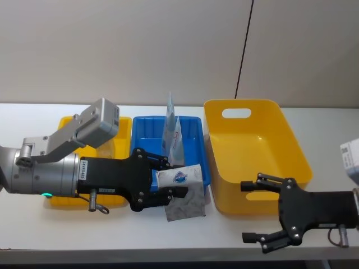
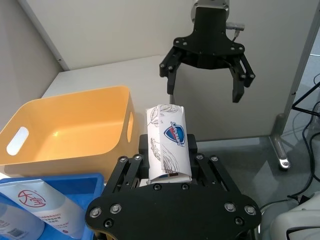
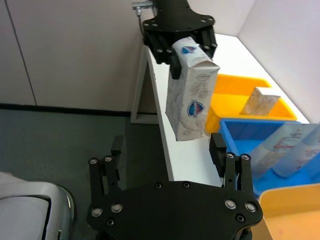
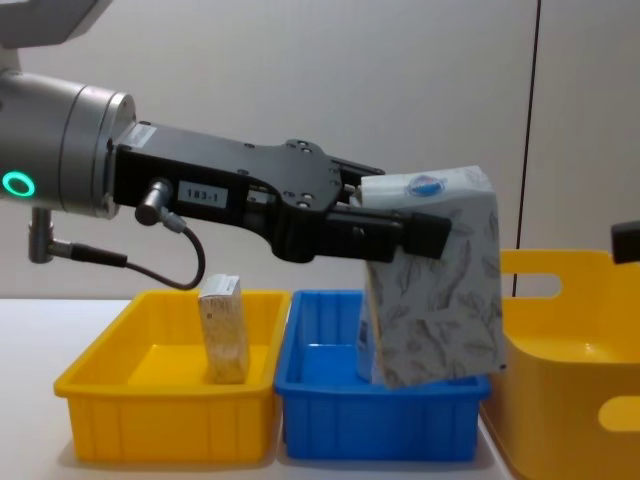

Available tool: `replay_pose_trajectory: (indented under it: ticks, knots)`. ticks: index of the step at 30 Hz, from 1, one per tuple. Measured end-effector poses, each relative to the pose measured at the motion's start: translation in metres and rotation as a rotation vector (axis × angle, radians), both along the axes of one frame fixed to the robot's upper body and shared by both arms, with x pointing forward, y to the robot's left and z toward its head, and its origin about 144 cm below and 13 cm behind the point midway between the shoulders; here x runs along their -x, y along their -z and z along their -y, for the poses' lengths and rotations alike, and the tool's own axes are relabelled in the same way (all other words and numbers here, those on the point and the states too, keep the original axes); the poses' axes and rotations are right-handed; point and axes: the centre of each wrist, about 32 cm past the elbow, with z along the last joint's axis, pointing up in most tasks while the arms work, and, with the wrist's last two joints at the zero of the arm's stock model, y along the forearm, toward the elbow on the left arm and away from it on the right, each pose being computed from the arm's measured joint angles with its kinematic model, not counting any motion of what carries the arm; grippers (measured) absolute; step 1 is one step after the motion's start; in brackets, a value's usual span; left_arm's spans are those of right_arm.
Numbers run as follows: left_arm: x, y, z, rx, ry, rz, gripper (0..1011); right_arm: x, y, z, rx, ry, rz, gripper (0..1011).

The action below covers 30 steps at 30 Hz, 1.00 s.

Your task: Bimanual collaborative sorting of washing and personal care products

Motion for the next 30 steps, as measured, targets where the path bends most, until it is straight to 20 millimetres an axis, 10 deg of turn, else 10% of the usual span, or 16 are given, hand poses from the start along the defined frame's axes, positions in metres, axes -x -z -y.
replay_pose_trajectory:
  ticks: [30]
  knots:
    - [0.0, 0.0, 0.0, 0.0, 0.0, 0.0, 365, -0.021, 0.018, -0.022, -0.016, -0.034, 0.077, 1003]
